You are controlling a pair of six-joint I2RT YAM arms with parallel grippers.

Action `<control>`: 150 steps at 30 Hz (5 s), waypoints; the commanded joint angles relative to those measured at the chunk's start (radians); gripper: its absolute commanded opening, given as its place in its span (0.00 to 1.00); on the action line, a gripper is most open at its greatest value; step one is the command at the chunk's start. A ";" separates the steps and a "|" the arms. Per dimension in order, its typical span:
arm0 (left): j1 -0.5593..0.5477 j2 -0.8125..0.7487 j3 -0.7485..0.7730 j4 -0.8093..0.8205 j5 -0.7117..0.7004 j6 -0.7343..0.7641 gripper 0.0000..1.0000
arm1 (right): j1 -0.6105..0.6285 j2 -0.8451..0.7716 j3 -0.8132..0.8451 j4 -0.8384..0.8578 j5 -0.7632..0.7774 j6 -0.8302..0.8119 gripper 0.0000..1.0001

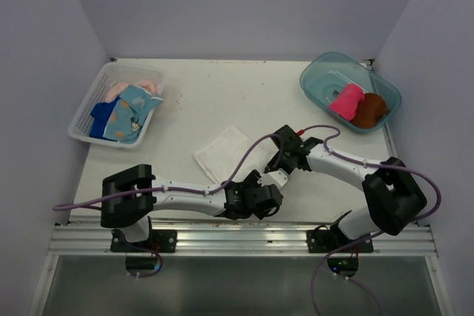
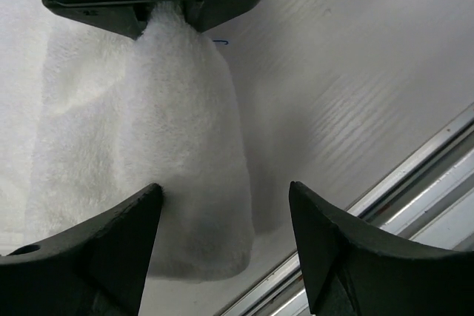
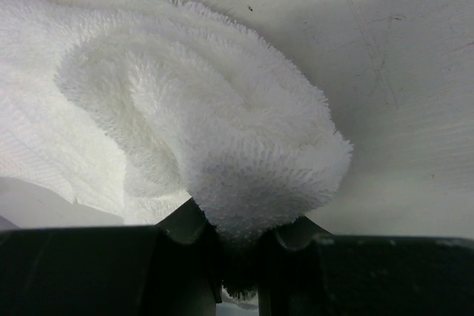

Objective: Roll the towels
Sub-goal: Roll the towel

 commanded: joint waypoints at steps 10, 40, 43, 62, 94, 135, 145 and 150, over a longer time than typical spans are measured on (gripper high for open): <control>-0.004 0.056 0.045 -0.051 -0.208 -0.030 0.64 | -0.012 -0.052 -0.038 -0.006 -0.003 0.018 0.00; 0.508 -0.082 -0.191 0.299 0.976 -0.113 0.00 | -0.010 -0.288 -0.045 0.039 0.078 -0.177 0.61; 0.551 -0.076 -0.226 0.403 1.054 -0.173 0.00 | -0.012 -0.418 -0.119 0.100 0.110 -0.192 0.68; 0.718 -0.022 -0.323 0.555 1.277 -0.368 0.00 | -0.012 -0.493 -0.358 0.402 0.095 -0.185 0.73; 0.798 0.053 -0.389 0.766 1.448 -0.512 0.00 | -0.012 -0.091 -0.441 0.857 0.119 -0.027 0.60; 0.165 -0.288 -0.024 0.020 0.321 0.146 0.88 | -0.015 -0.017 0.065 -0.105 0.138 -0.111 0.00; 0.004 -0.094 0.051 0.000 0.013 0.224 0.89 | -0.018 -0.018 0.071 -0.093 0.138 -0.111 0.00; -0.004 -0.038 0.059 0.000 -0.043 0.238 0.88 | -0.021 -0.025 0.064 -0.093 0.133 -0.111 0.00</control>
